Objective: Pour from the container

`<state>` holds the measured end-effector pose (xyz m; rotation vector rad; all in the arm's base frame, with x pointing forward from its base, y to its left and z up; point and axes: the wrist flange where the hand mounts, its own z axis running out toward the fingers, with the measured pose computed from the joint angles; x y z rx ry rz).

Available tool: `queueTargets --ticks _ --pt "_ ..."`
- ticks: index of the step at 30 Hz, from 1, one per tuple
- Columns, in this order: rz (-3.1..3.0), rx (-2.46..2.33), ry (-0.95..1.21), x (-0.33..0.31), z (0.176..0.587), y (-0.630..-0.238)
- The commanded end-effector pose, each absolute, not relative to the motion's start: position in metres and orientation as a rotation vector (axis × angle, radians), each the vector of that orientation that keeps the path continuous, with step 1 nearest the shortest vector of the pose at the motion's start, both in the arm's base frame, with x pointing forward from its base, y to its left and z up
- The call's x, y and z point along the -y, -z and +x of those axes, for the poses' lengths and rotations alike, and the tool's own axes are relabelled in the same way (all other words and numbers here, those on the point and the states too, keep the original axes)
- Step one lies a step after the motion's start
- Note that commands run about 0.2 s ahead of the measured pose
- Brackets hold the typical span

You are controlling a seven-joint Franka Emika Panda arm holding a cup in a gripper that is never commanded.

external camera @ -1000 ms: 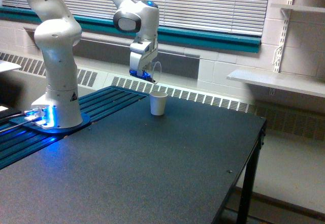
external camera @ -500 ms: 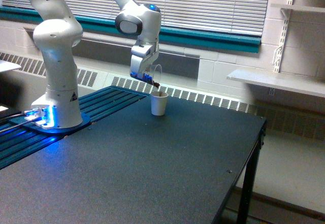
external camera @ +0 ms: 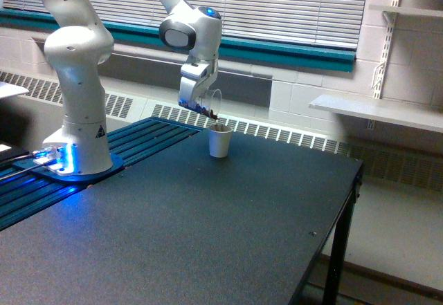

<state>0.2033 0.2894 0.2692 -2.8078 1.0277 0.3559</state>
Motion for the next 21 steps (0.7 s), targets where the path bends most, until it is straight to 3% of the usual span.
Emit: queueTargets --ticks 1,21 --pt "-2.812 -0.991 -0.364 -0.2918 0.2073 -0.2709" --pt "-2.730 -1.017 -0.401 -0.2912 0.2055 -0.2662"
